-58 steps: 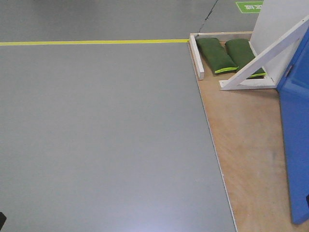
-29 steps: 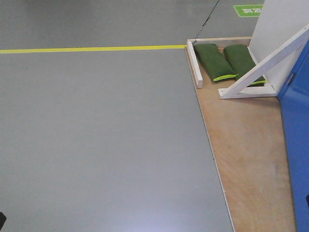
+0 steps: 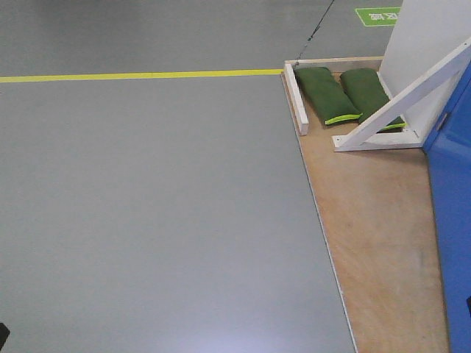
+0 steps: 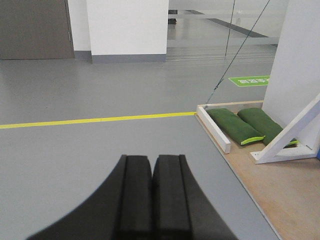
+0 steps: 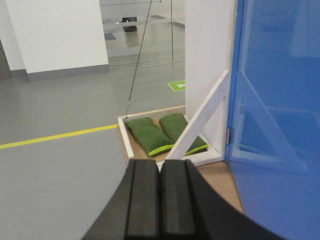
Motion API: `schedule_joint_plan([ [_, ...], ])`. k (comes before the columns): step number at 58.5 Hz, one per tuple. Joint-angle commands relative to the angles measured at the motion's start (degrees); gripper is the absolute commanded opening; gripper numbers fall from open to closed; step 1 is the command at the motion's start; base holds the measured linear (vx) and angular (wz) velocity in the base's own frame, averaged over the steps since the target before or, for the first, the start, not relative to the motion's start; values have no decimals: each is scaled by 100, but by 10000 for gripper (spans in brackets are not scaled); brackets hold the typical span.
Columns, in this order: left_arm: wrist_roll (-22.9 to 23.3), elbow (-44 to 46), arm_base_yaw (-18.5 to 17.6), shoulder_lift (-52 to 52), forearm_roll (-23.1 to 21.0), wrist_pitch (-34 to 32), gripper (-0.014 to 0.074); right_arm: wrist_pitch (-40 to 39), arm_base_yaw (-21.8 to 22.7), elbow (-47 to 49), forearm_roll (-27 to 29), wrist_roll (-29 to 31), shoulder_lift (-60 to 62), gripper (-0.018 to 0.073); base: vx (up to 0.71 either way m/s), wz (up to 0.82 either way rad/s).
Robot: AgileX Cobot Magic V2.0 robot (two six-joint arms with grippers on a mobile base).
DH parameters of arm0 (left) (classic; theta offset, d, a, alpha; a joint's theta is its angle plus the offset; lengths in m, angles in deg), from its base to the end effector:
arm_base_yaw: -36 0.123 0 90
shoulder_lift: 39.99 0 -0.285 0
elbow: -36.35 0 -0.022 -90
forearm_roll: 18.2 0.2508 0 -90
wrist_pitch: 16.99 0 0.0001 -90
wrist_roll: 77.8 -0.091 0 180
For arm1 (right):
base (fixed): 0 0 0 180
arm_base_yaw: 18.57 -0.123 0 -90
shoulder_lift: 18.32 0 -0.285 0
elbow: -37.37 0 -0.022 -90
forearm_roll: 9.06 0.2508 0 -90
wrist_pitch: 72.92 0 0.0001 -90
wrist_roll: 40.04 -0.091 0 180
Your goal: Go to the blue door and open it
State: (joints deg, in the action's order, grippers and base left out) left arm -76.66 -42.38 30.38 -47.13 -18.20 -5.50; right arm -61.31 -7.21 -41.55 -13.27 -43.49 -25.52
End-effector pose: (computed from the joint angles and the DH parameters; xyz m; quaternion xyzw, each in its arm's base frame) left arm 0.0557 -0.0055 0.1867 0.0294 0.7505 -0.0389 0.6591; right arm 0.0548 -0.0124 0.1854 0.0750 0.7492 -0.0745 0.6538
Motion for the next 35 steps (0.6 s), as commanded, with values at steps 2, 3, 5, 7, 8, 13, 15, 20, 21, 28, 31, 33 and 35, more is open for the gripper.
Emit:
schedule_joint_plan([
  [2, 37, 141, -11, 72, -33, -475, 73, -468, 17, -15, -34, 6, 22, -1, 0, 0],
  [3, 37, 141, -11, 72, -33, -475, 73, -468, 17, -15, -34, 6, 22, -1, 0, 0],
  [5, 37, 141, -11, 72, -33, -475, 73, -468, 17, -15, -34, 6, 22, -1, 0, 0],
  [7, 37, 141, -11, 72, -33, -475, 73, -480, 17, -15, -34, 6, 22, -1, 0, 0],
  [8, 37, 141, -11, 72, -33, -475, 73, -480, 17, -15, -34, 6, 22, -1, 0, 0],
  [13, 37, 141, -11, 72, -33, -475, 73, -474, 17, -15, -34, 6, 22, -1, 0, 0],
  [15, 37, 141, -11, 72, -33, -475, 73, -468, 17, -15, -34, 6, 22, -1, 0, 0],
  [20, 37, 141, -11, 72, -33, -475, 73, -468, 17, -15, -34, 6, 22, -1, 0, 0],
  [21, 37, 141, -11, 72, -33, -475, 73, -468, 17, -15, -34, 6, 22, -1, 0, 0],
  [28, 37, 141, -11, 72, -33, -475, 73, -469, 17, -15, -34, 6, 22, -1, 0, 0],
  [31, 37, 141, -11, 72, -33, -475, 73, -469, 17, -15, -52, 6, 22, -1, 0, 0],
  [33, 37, 141, -11, 72, -33, -475, 73, -469, 17, -15, -73, 6, 22, -1, 0, 0],
  [35, 37, 141, -11, 72, -33, -475, 73, -469, 17, -9, -73, 6, 22, -1, 0, 0],
])
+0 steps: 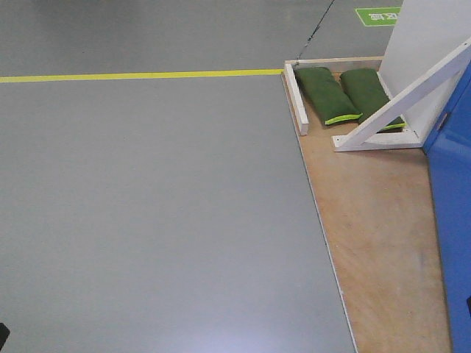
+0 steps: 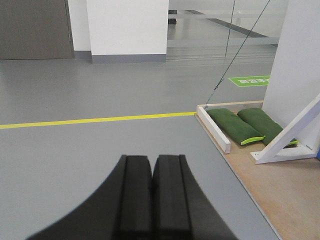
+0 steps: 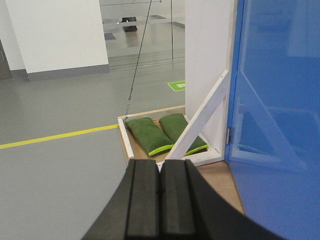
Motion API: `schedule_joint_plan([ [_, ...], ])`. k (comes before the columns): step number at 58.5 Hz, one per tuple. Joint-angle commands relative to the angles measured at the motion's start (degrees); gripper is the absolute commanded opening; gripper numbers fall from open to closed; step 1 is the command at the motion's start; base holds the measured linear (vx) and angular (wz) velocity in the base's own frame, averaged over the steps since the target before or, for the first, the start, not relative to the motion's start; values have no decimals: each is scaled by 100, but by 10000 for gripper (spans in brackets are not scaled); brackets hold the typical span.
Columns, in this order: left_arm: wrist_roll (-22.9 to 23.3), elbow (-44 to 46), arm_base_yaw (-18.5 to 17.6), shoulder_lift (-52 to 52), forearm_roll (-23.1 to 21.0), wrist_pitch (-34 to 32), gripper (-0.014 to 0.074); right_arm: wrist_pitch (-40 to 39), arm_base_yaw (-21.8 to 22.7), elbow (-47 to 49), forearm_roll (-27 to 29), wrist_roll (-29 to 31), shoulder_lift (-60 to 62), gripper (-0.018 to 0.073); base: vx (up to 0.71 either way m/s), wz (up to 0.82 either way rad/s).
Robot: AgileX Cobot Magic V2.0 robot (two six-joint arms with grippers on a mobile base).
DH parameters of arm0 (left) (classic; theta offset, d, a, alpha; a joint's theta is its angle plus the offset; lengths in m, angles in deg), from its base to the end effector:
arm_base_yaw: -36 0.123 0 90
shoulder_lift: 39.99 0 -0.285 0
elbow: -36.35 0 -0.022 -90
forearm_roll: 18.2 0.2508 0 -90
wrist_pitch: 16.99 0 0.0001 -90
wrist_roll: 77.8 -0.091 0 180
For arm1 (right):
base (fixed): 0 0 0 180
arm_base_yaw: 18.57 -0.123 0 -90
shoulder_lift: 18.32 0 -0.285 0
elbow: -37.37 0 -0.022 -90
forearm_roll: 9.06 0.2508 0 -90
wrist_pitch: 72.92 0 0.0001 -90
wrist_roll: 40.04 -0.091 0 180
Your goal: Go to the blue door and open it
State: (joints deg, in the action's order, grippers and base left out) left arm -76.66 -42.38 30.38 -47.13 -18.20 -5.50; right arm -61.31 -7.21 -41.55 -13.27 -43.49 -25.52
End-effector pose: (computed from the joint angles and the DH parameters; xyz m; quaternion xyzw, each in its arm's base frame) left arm 0.0557 -0.0055 0.1867 0.0294 0.7505 -0.0389 0.6591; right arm 0.0548 -0.0124 0.1854 0.0750 0.7492 -0.0745 0.6538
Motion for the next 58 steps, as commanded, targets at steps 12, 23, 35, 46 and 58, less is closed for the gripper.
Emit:
schedule_joint_plan([
  [12, 37, 141, -11, 72, -33, -475, 73, -265, 24, 285, -73, 6, -59, -1, 0, 0],
  [23, 37, 141, -11, 72, -33, -475, 73, 29, 24, 1364, -224, 6, -894, -1, 0, 0],
  [35, 37, 141, -11, 72, -33, -475, 73, 23, 24, 3199, -224, 6, -2436, -1, 0, 0],
  [46, 37, 141, -11, 72, -33, -475, 73, 6, 24, 5227, -224, 6, -3906, -1, 0, 0],
  [58, 37, 141, -11, 72, -33, -475, 73, 24, 959, 7889, -77, 6, -5632, -1, 0, 0],
])
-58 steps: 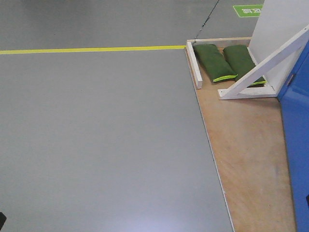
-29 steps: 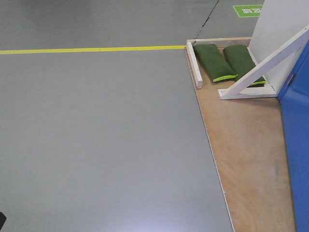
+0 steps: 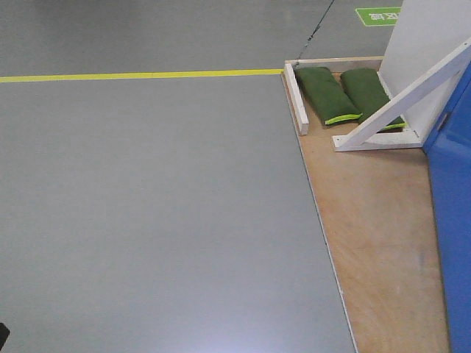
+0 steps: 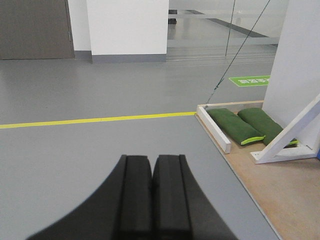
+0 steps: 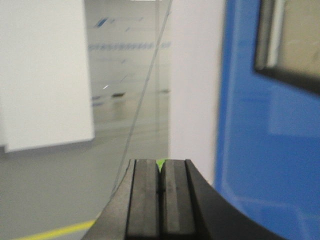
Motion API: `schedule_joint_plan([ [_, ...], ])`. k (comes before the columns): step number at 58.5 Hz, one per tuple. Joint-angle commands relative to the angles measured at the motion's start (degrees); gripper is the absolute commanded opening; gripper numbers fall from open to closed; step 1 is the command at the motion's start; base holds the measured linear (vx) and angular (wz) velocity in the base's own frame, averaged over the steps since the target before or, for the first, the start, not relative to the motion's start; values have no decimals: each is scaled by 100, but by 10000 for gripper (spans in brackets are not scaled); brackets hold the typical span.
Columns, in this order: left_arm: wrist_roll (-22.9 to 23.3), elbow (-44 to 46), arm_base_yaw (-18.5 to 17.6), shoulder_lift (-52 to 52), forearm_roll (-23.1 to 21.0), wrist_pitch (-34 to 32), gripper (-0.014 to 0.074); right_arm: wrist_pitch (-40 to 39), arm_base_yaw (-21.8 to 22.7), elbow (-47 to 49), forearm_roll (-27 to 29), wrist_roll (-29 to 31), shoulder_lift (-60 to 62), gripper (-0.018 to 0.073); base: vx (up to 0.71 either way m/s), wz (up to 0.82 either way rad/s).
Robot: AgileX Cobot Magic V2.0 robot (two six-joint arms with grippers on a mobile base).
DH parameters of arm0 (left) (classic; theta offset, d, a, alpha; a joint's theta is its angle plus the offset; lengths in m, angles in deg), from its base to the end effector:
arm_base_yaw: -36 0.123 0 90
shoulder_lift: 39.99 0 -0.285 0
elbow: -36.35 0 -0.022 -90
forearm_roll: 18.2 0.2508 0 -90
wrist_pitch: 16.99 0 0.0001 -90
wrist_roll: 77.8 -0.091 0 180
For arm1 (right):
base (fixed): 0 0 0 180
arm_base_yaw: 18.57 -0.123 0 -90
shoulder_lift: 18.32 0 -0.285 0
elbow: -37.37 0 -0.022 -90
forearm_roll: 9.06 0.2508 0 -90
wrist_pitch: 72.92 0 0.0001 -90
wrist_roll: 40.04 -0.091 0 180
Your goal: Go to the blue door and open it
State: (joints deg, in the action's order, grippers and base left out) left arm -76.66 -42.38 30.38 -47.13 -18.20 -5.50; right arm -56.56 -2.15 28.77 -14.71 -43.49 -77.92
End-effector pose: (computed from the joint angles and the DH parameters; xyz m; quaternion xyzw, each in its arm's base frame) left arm 0.0557 -0.0055 0.1867 0.0294 0.7505 -0.0389 0.6591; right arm 0.1633 -0.0508 0.4910 0.0947 0.6656 -0.1275 0.7292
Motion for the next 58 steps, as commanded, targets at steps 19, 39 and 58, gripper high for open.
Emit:
schedule_joint_plan([
  [19, 37, 141, -11, 72, -33, -475, 73, -572, 2884, 2148, 2756, 6, -1377, -1, 0, 0],
  [39, 37, 141, -11, 72, -33, -475, 73, -859, 4471, 2177, 5176, 6, -2058, -1, 0, 0],
  [58, 37, 141, -11, 72, -33, -475, 73, -865, 5140, 2950, 7173, 6, -3087, -1, 0, 0],
])
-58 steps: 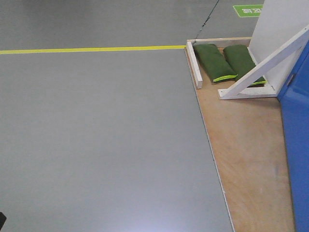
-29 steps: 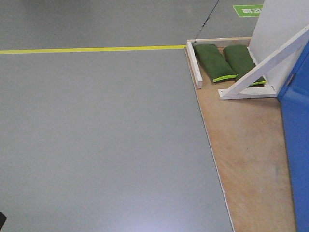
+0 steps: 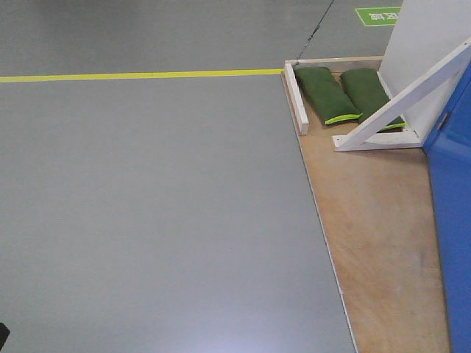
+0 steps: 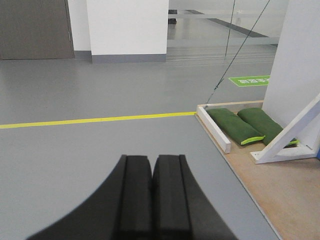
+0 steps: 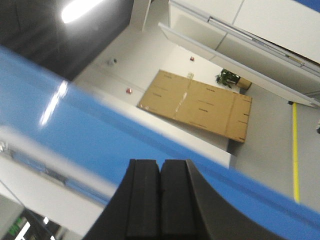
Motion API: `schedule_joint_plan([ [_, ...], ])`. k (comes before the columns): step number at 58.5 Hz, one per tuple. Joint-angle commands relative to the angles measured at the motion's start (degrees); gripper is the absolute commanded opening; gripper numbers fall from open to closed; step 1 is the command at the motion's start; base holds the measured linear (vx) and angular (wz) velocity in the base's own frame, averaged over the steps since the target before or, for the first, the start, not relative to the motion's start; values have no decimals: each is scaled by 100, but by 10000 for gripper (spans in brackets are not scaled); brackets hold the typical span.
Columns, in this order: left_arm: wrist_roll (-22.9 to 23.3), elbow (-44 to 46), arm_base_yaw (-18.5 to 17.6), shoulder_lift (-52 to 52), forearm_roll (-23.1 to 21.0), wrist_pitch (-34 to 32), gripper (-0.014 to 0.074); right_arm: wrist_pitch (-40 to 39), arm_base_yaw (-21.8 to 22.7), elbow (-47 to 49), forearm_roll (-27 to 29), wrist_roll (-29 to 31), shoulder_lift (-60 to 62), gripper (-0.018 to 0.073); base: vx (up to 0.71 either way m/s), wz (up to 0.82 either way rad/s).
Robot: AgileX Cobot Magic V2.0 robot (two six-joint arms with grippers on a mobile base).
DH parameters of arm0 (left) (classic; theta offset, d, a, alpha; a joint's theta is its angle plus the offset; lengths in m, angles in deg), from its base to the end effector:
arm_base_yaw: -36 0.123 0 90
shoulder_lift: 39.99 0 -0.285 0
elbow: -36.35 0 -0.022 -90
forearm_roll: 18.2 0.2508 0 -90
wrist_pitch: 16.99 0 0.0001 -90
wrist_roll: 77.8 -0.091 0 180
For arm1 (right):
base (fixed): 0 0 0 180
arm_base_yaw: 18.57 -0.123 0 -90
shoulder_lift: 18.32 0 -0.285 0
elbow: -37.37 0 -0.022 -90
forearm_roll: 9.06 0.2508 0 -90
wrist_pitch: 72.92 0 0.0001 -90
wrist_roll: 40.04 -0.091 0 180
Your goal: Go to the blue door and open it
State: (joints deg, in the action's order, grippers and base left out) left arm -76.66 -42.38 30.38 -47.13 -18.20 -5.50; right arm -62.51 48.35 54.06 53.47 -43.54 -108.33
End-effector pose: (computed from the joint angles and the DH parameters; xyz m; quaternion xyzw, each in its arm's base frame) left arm 0.0557 -0.0055 0.1867 0.0294 0.7505 -0.0389 0.6591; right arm 0.1397 -0.2904 0.5194 0.5502 0.3099 0.0420 0.7742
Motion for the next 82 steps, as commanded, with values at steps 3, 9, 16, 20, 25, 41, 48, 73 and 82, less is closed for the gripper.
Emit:
schedule_joint_plan([
  [3, 37, 141, -11, 72, -33, -475, 73, -264, 139, 620, 491, 11, -200, -1, 0, 0],
  [9, 37, 141, -11, 72, -33, -475, 73, -257, 139, 944, 774, 11, -533, -1, 0, 0],
  [16, 37, 141, -11, 72, -33, -475, 73, -22, 134, 1196, 1173, 11, -817, -1, 0, 0],
  [20, 37, 141, -11, 72, -33, -475, 73, 230, 134, 1201, 1366, 11, -853, -1, 0, 0],
  [25, 37, 141, -11, 72, -33, -475, 73, 598, 134, 1201, 1619, 11, -858, -1, 0, 0],
  [41, 37, 141, -11, 72, -33, -475, 73, 1082, 119, 1201, 1997, 11, -895, -1, 0, 0],
  [48, 37, 141, -11, 72, -33, -475, 73, 1067, 119, 1201, 1978, 11, -1002, -1, 0, 0],
  [73, 37, 141, -11, 72, -33, -478, 73, 1329, 119, 1201, 1983, 11, -1209, -1, 0, 0],
  [82, 37, 141, -11, 72, -33, -478, 73, 1888, 119, 1201, 2017, 11, -1209, -1, 0, 0],
])
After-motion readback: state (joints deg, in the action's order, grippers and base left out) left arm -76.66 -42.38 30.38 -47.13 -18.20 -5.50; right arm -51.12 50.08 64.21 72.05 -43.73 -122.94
